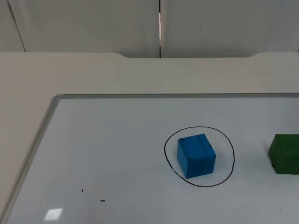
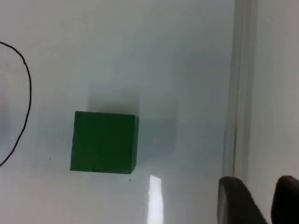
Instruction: Push the two cubes into the marked area.
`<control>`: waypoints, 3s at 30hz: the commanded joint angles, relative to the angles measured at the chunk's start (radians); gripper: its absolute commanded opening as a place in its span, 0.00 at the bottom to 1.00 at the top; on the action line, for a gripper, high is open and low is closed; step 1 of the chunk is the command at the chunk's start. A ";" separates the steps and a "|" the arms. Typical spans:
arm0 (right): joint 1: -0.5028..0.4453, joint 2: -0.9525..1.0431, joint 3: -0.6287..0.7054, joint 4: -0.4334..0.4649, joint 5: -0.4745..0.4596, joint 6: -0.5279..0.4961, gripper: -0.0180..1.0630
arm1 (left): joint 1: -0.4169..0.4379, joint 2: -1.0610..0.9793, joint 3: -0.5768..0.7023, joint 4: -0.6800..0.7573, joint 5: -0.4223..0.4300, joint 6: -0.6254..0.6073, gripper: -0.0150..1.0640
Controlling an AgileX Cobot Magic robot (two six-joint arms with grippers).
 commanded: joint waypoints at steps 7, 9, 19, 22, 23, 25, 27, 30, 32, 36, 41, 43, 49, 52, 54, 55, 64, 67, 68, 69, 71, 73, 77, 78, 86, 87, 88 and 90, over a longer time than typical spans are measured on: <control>-0.004 0.170 -0.006 0.003 -0.063 0.018 0.07 | 0.004 -0.005 0.003 0.006 -0.014 -0.007 0.01; -0.004 0.190 -0.006 0.003 -0.071 0.018 0.07 | 0.004 -0.005 0.003 0.006 -0.014 -0.007 0.01; -0.004 0.333 -0.006 0.086 -0.144 0.026 0.07 | 0.004 -0.005 0.003 0.006 -0.014 -0.007 0.01; -0.004 0.373 -0.006 0.088 -0.162 0.026 0.07 | 0.004 -0.005 0.003 0.006 -0.014 -0.007 0.01; -0.004 0.373 -0.006 0.088 -0.162 0.026 0.07 | 0.004 -0.005 0.003 0.006 -0.014 -0.007 0.01; -0.004 0.397 -0.006 0.092 -0.176 0.026 0.07 | 0.004 -0.005 0.003 0.006 -0.014 -0.007 0.01; -0.004 0.424 -0.006 0.115 -0.190 0.026 0.07 | 0.004 -0.005 0.003 0.006 -0.014 -0.007 0.01; 0.007 0.440 -0.006 0.123 -0.205 0.020 0.07 | 0.004 -0.005 0.003 0.006 -0.014 -0.007 0.01; 0.028 0.454 -0.006 0.132 -0.224 0.018 0.07 | 0.004 -0.005 0.003 0.006 -0.014 -0.007 0.01; 0.075 0.473 -0.006 0.133 -0.266 0.018 0.07 | 0.004 -0.005 0.003 0.006 -0.014 -0.007 0.01; 0.107 0.484 -0.006 0.133 -0.313 0.060 0.07 | 0.004 -0.005 0.003 0.006 -0.014 -0.007 0.01; 0.107 0.484 -0.006 0.133 -0.316 0.064 0.07 | 0.004 -0.005 0.003 0.006 -0.014 -0.007 0.01; 0.124 0.484 -0.006 0.139 -0.312 0.066 0.07 | 0.004 -0.005 0.003 0.006 -0.014 -0.007 0.01; 0.127 0.484 -0.006 0.159 -0.316 0.066 0.07 | 0.004 -0.005 0.003 0.006 -0.014 -0.007 0.01; 0.127 0.484 -0.006 0.158 -0.318 0.066 0.07 | 0.004 -0.005 0.003 0.006 -0.014 -0.007 0.01; 0.127 0.484 -0.006 0.158 -0.318 0.066 0.07 | 0.004 -0.005 0.003 0.006 -0.014 -0.007 0.01; 0.127 0.484 -0.006 0.183 -0.293 0.089 0.07 | 0.004 -0.005 0.003 0.004 -0.014 -0.007 0.01; 0.127 0.484 -0.006 0.205 -0.301 0.089 0.07 | 0.004 -0.005 0.003 0.004 -0.014 -0.007 0.01; 0.127 0.484 -0.006 0.205 -0.301 0.089 0.07 | 0.004 -0.005 0.003 0.004 -0.014 -0.007 0.01; 0.127 0.484 -0.006 0.218 -0.305 0.089 0.07 | 0.004 -0.005 0.003 0.004 -0.014 -0.007 0.01; 0.132 0.484 -0.006 0.240 -0.310 0.089 0.07 | 0.004 -0.005 0.003 0.002 -0.014 -0.007 0.01; 0.137 0.484 -0.006 0.242 -0.313 0.089 0.07 | 0.004 -0.005 0.003 0.002 -0.014 -0.007 0.01; 0.147 0.484 -0.006 0.242 -0.312 0.089 0.07 | 0.004 -0.008 0.003 0.002 -0.014 -0.007 0.01; 0.147 0.484 -0.006 0.242 -0.312 0.089 0.07 | 0.004 -0.008 0.003 0.002 -0.014 -0.007 0.01; 0.147 0.484 -0.006 0.266 -0.297 0.101 0.07 | 0.004 -0.073 0.013 0.002 -0.032 -0.007 0.01; 0.147 0.484 -0.006 0.266 -0.297 0.101 0.07 | 0.004 -0.077 0.013 0.002 -0.036 -0.007 0.01; 0.147 0.484 -0.006 0.266 -0.297 0.101 0.07 | 0.004 -0.077 0.013 0.002 -0.036 -0.007 0.01; 0.147 0.484 -0.006 0.266 -0.297 0.101 0.07 | 0.004 -0.077 0.013 0.002 -0.036 -0.007 0.01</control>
